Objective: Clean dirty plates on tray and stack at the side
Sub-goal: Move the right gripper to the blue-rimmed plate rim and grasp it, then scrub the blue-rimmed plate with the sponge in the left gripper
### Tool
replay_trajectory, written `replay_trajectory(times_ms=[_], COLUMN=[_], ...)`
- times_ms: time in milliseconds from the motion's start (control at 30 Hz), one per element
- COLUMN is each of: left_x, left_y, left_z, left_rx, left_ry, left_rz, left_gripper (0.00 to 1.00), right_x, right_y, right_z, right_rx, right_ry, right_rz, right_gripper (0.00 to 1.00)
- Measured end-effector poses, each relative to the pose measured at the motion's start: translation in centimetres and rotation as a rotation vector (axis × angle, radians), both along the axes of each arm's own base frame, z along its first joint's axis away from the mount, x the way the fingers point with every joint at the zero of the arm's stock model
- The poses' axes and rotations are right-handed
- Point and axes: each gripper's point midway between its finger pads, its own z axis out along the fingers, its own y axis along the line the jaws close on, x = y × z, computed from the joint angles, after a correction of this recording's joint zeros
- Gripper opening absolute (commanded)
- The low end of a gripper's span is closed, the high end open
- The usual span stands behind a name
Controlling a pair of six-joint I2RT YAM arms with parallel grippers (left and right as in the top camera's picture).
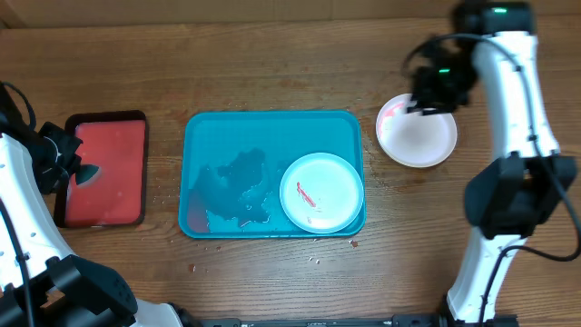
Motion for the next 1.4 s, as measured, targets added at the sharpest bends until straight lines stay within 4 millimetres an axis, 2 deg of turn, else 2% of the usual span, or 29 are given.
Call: replay_trajectory(times_ms=[67, 100, 133, 200, 267, 367, 533, 767, 967, 1067, 1200, 1333, 1367, 1400], left_x=[0.0, 0.0, 0.0, 0.0, 0.0, 0.0, 0.0, 0.0, 0.0, 0.0, 0.0, 0.0, 0.0, 0.0], left_y=[0.0, 0.0, 0.0, 0.0, 0.0, 0.0, 0.0, 0.0, 0.0, 0.0, 0.0, 0.0, 0.0, 0.0], left_z=[0.0, 0.0, 0.0, 0.0, 0.0, 0.0, 0.0, 0.0, 0.0, 0.0, 0.0, 0.0, 0.0, 0.0], left_rx=[0.000, 0.000, 0.000, 0.000, 0.000, 0.000, 0.000, 0.000, -0.001, 0.000, 0.000, 0.000, -0.001, -0.001], left_ry=[0.000, 0.000, 0.000, 0.000, 0.000, 0.000, 0.000, 0.001, 0.000, 0.000, 0.000, 0.000, 0.000, 0.000], left_rz=[0.000, 0.000, 0.000, 0.000, 0.000, 0.000, 0.000, 0.000, 0.000, 0.000, 0.000, 0.000, 0.000, -0.001], left_gripper=[0.04, 0.04, 0.04, 0.04, 0.04, 0.04, 0.04, 0.04, 0.04, 0.04, 0.04, 0.04, 0.04, 0.04], right_x=[-0.4, -0.8, -1.1, -1.9, -2.8, -3.8, -4.7, -4.4, -5.1, -5.7, -5.9, -6.0, -6.0, -6.1], right_y=[3.6, 5.5, 6.6, 8.9, 10.3, 11.3, 11.5, 11.2, 10.8, 10.6, 10.6, 10.8, 10.8, 10.8], right_z=[-0.2, -0.9, -1.5, -3.6, -5.7, -8.1, -11.1, -13.3, -14.3, -14.7, -14.8, -14.8, -14.8, -14.8], right_rx=[0.007, 0.004, -0.002, -0.040, -0.088, -0.133, -0.171, -0.184, -0.187, -0.189, -0.187, -0.180, -0.179, -0.180], right_ry=[-0.039, -0.045, -0.049, -0.050, -0.046, -0.040, -0.028, -0.057, -0.037, -0.019, -0.004, 0.007, 0.010, 0.019], right_rz=[0.139, 0.206, 0.248, 0.334, 0.401, 0.452, 0.483, 0.492, 0.504, 0.510, 0.476, 0.432, 0.420, 0.403], right_gripper=[0.36, 0.41, 0.48, 0.50, 0.50, 0.50, 0.50, 0.53, 0.52, 0.36, 0.29, 0.27, 0.28, 0.36])
